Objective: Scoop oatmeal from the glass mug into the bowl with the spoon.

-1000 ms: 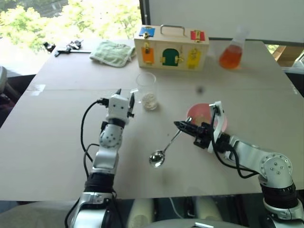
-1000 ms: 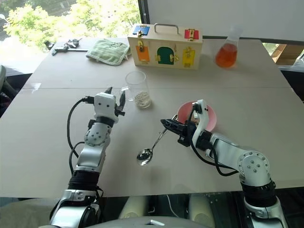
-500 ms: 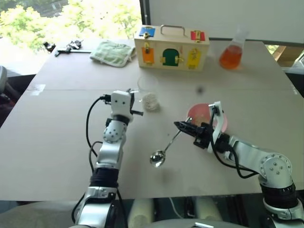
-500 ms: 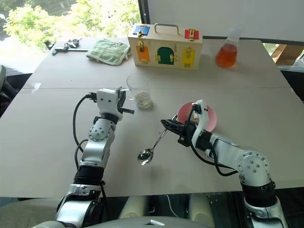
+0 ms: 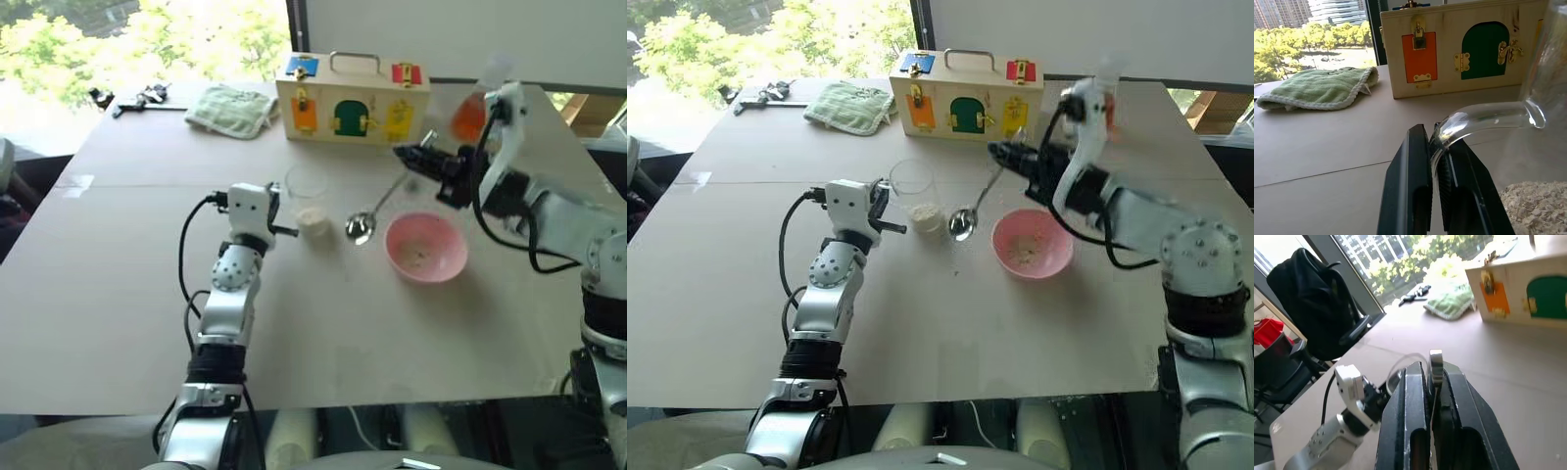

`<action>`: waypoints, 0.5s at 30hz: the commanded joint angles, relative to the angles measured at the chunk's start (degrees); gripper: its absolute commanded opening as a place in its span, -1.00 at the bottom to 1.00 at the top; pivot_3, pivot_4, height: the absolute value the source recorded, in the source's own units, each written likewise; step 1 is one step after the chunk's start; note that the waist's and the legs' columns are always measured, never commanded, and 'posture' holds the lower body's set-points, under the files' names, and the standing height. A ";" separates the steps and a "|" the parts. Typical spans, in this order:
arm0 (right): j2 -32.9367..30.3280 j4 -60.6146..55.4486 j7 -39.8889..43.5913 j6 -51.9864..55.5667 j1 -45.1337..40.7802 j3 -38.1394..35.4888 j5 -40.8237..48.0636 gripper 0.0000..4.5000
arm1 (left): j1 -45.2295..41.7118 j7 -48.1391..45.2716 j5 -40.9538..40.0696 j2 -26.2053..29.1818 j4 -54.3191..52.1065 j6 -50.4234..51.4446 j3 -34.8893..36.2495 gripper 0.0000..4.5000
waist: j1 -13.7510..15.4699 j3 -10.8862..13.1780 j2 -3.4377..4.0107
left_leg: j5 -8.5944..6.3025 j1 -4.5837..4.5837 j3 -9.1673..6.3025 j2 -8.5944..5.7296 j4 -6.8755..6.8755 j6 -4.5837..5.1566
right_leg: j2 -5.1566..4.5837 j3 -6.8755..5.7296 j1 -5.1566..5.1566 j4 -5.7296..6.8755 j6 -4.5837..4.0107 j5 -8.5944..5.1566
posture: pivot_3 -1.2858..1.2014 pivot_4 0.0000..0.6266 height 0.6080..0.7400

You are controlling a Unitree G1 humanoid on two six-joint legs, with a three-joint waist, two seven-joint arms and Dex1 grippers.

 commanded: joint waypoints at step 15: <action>6.76 3.20 19.94 -6.39 -6.77 12.55 -33.17 -1.00 | -3.42 -8.53 -1.34 0.68 -6.28 11.54 -5.59 -0.99 | -0.16 0.01 0.03 | 0.08 -0.06 0.02 -0.01 0.00 -0.14 | -0.08 0.00 -0.03 -0.02 0.01 0.00 | 0.03 -0.52 1.00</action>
